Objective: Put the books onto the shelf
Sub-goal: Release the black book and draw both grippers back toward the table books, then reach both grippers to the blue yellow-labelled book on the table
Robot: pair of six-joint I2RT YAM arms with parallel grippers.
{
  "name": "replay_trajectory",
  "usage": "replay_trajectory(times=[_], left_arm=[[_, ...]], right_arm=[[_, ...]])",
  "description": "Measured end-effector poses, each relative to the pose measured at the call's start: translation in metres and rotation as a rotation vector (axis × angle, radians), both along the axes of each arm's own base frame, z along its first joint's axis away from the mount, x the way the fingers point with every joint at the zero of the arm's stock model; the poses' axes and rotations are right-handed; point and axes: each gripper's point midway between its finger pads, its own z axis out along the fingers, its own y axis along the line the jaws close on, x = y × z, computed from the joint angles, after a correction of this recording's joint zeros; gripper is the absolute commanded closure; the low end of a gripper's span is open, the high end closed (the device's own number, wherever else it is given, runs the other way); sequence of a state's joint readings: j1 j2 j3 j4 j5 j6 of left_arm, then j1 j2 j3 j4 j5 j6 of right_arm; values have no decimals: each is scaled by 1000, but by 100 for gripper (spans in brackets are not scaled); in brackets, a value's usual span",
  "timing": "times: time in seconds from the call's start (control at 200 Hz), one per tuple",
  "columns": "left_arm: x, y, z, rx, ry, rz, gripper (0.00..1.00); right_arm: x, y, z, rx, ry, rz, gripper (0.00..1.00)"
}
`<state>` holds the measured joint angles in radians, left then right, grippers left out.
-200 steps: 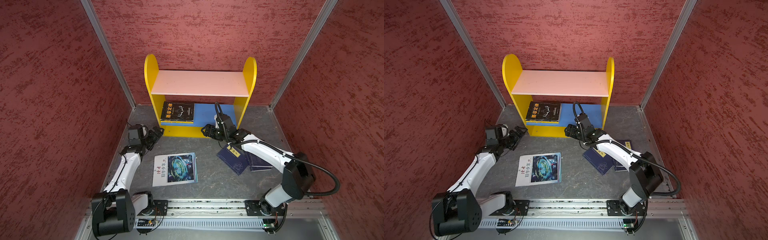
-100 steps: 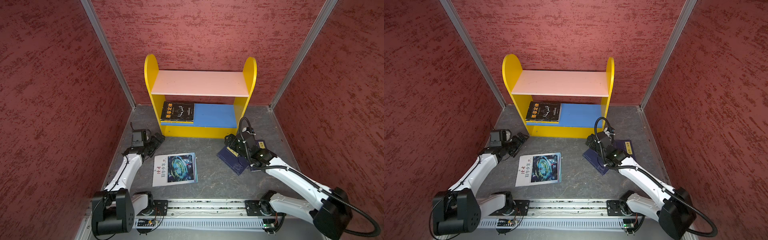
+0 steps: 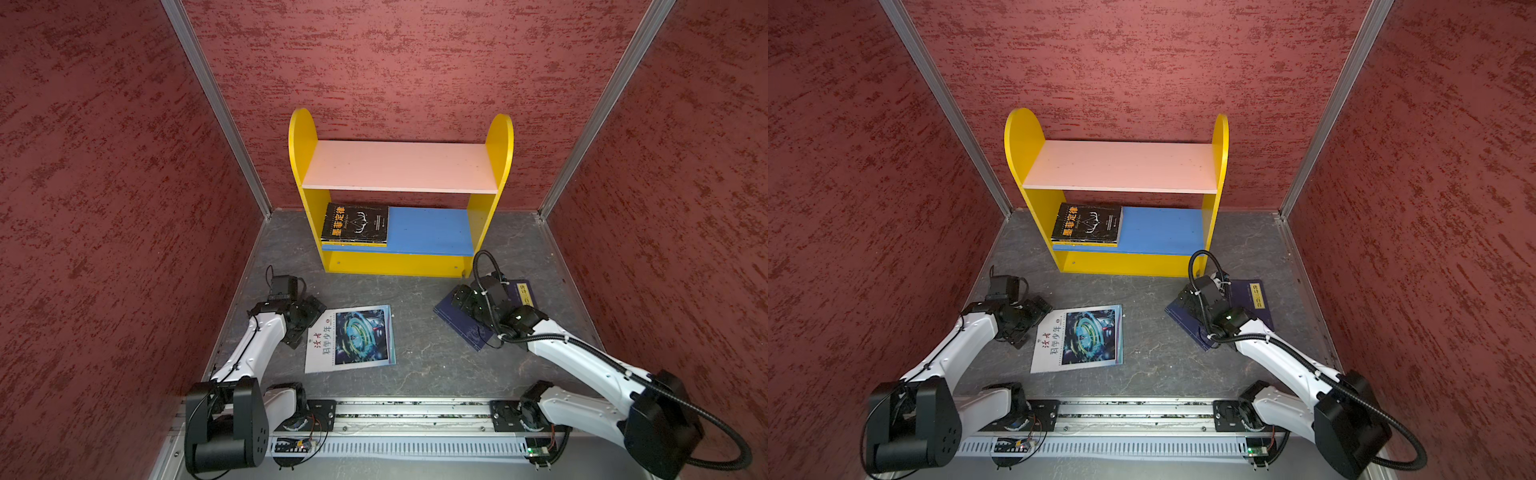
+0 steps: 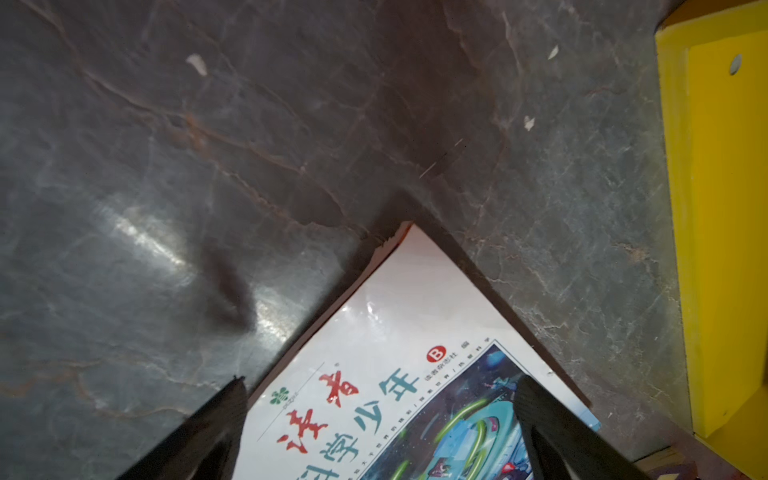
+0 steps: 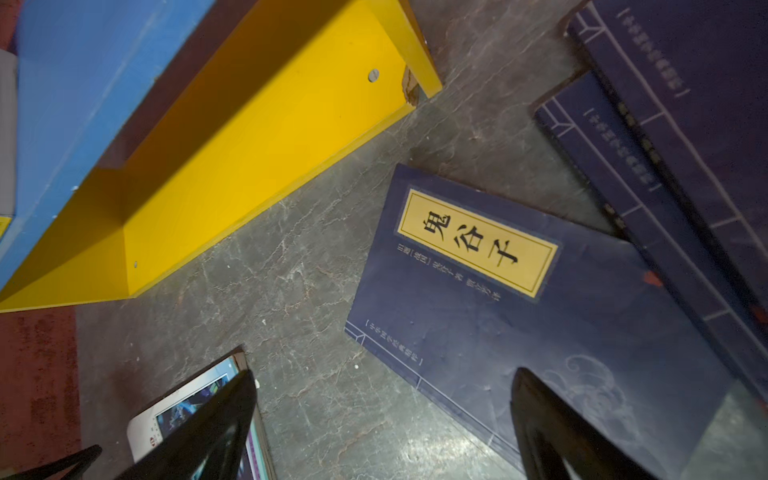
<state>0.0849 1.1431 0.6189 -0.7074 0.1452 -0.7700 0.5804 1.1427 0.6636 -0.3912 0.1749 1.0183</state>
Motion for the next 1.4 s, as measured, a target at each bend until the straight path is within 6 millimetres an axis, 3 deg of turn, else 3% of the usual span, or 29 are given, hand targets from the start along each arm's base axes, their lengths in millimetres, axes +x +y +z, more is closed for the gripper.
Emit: replay_trajectory(times=[0.09, 0.155, 0.301, 0.401, 0.571, 0.812, 0.967, 1.142, 1.398], left_arm=[[4, -9, 6, 20, -25, -61, 1], [16, -28, 20, 3, -99, -162, 1], [49, -94, 61, -64, -284, -454, 1], [63, -147, 76, -90, -341, -667, 0], [66, -209, 68, -108, -330, -902, 0], [79, -273, 68, -115, -351, -1105, 1], [80, -301, 64, -106, -354, -1198, 2], [79, -312, 57, -96, -338, -1239, 2], [99, -324, 46, -93, -323, -1227, 5]], right_arm=[[0, 0, -12, -13, 40, -8, 2], [-2, -5, -22, -10, 75, -35, 2], [-11, -28, -39, -2, 144, -141, 1], [-22, -50, -48, 41, 163, -226, 1], [-44, -79, -61, 105, 198, -352, 1], [-55, -84, -69, 131, 232, -387, 4], [-43, -79, -71, 146, 195, -361, 9], [-24, -72, -74, 80, 192, -261, 17], [16, -30, -75, 73, 222, -5, 28]])
